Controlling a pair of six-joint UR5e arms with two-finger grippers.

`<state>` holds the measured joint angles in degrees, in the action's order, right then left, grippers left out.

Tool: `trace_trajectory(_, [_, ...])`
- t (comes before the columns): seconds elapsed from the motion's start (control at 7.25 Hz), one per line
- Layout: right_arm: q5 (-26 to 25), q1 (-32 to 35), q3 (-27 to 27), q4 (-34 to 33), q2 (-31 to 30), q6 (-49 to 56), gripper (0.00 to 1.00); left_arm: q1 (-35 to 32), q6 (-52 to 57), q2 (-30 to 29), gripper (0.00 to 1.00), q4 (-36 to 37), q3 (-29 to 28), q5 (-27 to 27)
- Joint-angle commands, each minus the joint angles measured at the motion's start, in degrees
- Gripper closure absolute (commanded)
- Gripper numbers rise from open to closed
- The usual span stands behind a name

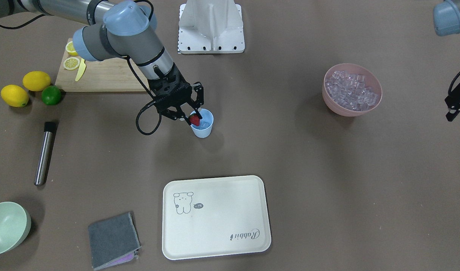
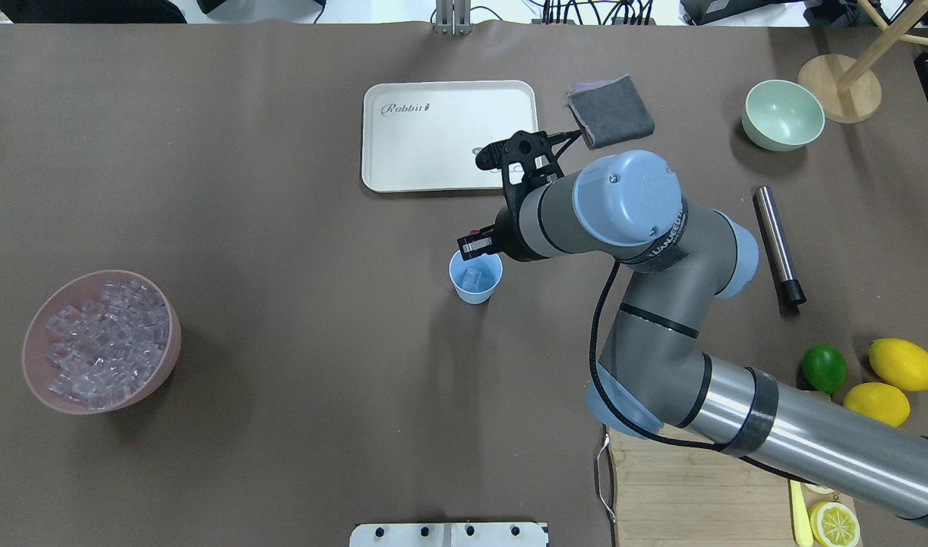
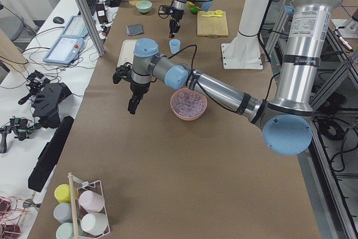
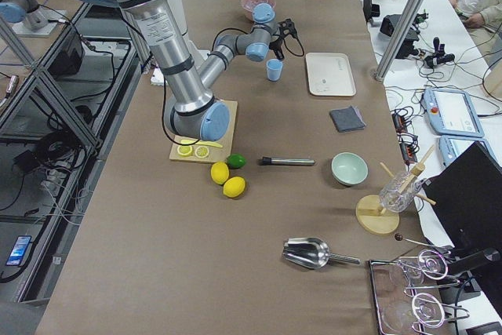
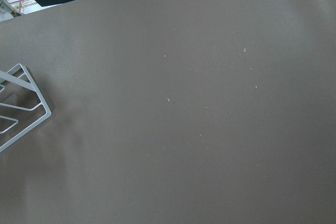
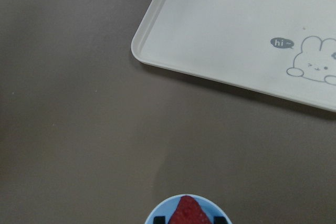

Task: Mash ice and strawberries in cup
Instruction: 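Carry the strawberry with the right gripper and drop it into the cup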

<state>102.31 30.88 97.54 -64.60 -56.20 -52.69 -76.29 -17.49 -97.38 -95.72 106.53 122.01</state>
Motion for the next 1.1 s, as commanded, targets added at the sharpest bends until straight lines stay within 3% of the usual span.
trace_trajectory(0.0, [-1.06, -1.78, -0.16, 0.0, -0.14, -0.22, 1.0, -0.35, 0.09, 0.09, 0.02, 0.01, -0.18, 0.07])
trace_trajectory(0.14, [-1.06, -1.96, -0.16, 0.0, -0.4, -0.22, 1.0, -0.35, 0.09, 0.09, 0.02, 0.01, -0.18, 0.07])
trace_trajectory(0.28, [-1.06, -1.96, -0.16, 0.0, -0.49, -0.31, 0.34, -0.35, 0.09, 0.09, 0.02, 0.01, -0.18, 0.07])
trace_trajectory(0.41, [-1.14, -1.79, 0.01, 0.0, -0.58, -0.4, 0.01, -0.35, 0.09, 0.0, 0.02, 0.01, -0.18, -0.01])
trace_trajectory(0.83, [1.65, 2.4, 0.72, -2.18, -0.67, -0.31, 0.0, -0.87, 0.18, 0.0, 0.02, 0.01, -0.36, -0.01])
trace_trajectory(0.96, [9.15, 8.0, 2.63, -9.77, -0.58, 0.39, 0.0, -2.01, 2.01, 0.0, 0.02, 0.01, -1.05, -0.01])
